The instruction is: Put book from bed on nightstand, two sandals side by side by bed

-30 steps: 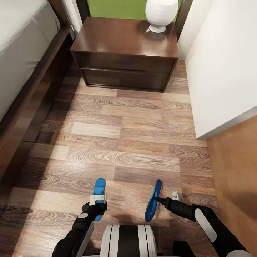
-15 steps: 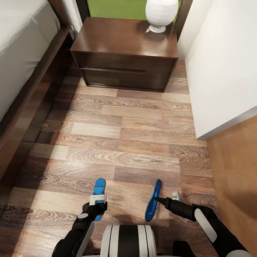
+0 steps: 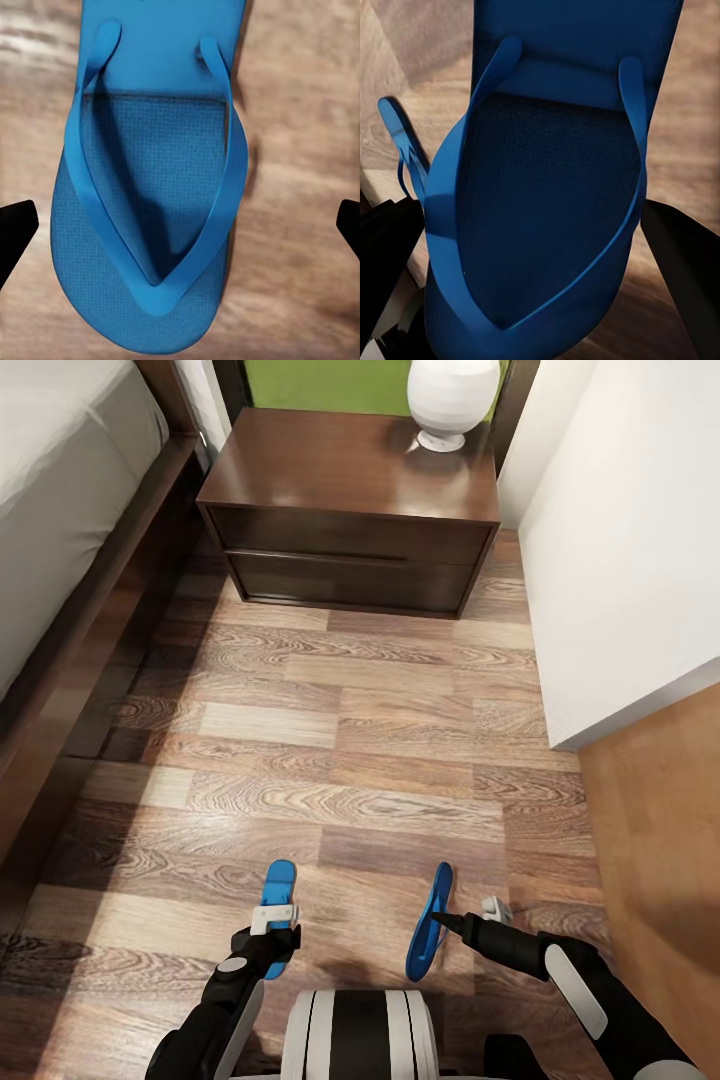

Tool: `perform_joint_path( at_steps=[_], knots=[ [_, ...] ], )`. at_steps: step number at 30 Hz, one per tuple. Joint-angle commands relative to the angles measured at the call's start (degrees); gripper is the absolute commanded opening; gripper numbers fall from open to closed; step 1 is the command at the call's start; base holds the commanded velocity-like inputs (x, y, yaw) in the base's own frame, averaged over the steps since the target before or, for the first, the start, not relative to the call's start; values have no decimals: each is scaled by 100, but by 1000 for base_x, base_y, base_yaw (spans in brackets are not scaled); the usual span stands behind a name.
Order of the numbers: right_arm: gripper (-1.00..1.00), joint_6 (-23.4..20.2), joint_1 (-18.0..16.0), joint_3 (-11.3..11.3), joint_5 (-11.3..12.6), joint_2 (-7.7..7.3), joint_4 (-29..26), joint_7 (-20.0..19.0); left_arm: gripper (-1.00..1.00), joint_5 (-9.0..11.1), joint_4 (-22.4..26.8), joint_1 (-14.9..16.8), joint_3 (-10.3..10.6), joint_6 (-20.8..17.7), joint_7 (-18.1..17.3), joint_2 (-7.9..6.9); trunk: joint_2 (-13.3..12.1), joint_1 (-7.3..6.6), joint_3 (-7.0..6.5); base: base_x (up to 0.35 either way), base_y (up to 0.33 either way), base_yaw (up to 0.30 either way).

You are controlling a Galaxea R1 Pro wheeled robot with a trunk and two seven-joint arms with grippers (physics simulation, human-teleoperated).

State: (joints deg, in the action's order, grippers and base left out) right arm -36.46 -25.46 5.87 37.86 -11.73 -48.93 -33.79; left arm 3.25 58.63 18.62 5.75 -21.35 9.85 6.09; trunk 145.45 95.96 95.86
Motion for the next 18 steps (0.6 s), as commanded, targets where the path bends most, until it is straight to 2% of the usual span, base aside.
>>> perform_joint_path(
  at_steps=[1, 18],
  knots=[
    [-100, -28, -2, 11, 37, -5, -2, 4, 100, 35, 8, 1, 14, -27, 43, -2, 1, -1, 3, 0, 0, 0],
    [-100, -42, -3, 5, 87, 15, -19, -78, 100, 52, 0, 1, 18, -52, 41, -2, 1, -1, 3, 0, 0, 0]
  ],
)
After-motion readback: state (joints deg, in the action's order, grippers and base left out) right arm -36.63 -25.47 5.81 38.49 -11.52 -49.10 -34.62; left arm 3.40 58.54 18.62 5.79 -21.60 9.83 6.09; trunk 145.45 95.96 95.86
